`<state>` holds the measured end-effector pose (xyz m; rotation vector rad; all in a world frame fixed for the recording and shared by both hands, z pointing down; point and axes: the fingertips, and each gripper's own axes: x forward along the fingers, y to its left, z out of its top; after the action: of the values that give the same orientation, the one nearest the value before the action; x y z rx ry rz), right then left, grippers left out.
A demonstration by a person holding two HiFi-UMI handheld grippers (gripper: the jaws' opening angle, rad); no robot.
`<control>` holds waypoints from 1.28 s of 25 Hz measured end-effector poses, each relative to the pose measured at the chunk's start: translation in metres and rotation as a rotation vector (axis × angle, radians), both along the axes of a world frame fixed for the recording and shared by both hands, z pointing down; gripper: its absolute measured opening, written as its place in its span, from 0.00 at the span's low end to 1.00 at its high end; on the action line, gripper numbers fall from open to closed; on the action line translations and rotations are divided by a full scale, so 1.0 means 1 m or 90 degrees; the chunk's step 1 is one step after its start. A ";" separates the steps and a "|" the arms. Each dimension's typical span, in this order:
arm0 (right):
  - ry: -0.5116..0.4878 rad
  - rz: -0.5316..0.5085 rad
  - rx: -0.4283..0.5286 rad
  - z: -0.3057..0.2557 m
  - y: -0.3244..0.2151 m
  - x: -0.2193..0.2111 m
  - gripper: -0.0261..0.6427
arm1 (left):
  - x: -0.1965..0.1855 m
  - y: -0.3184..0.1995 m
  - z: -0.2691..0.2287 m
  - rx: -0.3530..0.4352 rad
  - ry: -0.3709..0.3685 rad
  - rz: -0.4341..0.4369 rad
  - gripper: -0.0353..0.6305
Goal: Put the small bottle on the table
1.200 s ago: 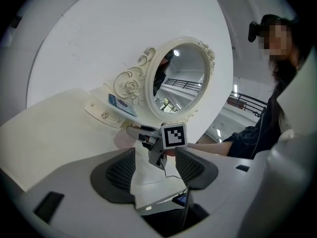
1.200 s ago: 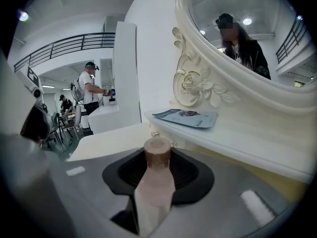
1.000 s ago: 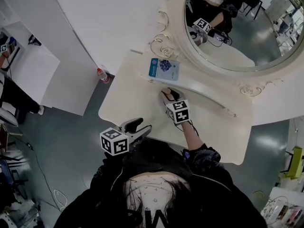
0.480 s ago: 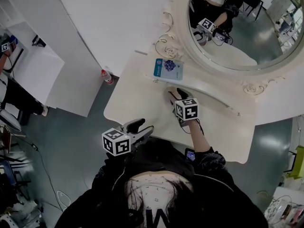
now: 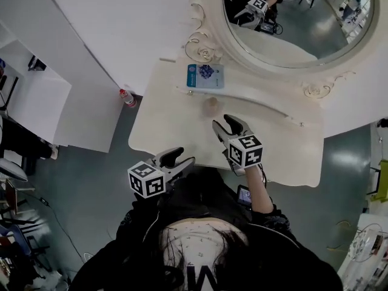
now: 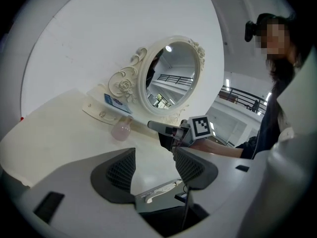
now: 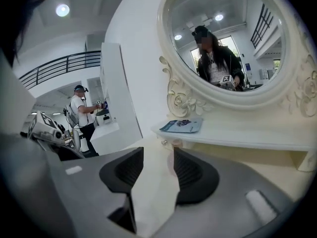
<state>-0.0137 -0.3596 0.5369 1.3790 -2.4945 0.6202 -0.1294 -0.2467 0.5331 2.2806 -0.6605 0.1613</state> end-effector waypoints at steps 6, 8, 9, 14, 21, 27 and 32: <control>-0.031 0.018 0.016 -0.028 0.047 0.001 0.34 | 0.018 0.013 0.009 -0.002 -0.005 0.055 0.43; -0.019 0.021 0.018 -0.031 0.062 0.004 0.34 | 0.026 0.018 0.010 -0.002 -0.001 0.072 0.42; -0.010 0.023 0.020 -0.033 0.069 0.005 0.34 | 0.030 0.021 0.010 -0.002 0.001 0.079 0.43; -0.006 0.026 0.019 -0.035 0.097 0.011 0.34 | 0.048 0.030 0.008 0.004 0.003 0.103 0.42; -0.025 0.027 0.030 -0.042 0.137 0.025 0.29 | 0.070 0.047 -0.004 0.027 0.001 0.112 0.41; -0.044 0.022 0.049 -0.051 0.194 0.047 0.25 | 0.090 0.092 -0.013 0.045 -0.006 0.096 0.41; -0.049 0.009 0.064 -0.055 0.260 0.069 0.16 | 0.118 0.145 -0.023 0.053 0.016 0.068 0.41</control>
<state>0.0551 -0.0992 0.4822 1.4337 -2.6119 0.5687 -0.0116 -0.1015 0.5103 2.3953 -0.5426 0.1579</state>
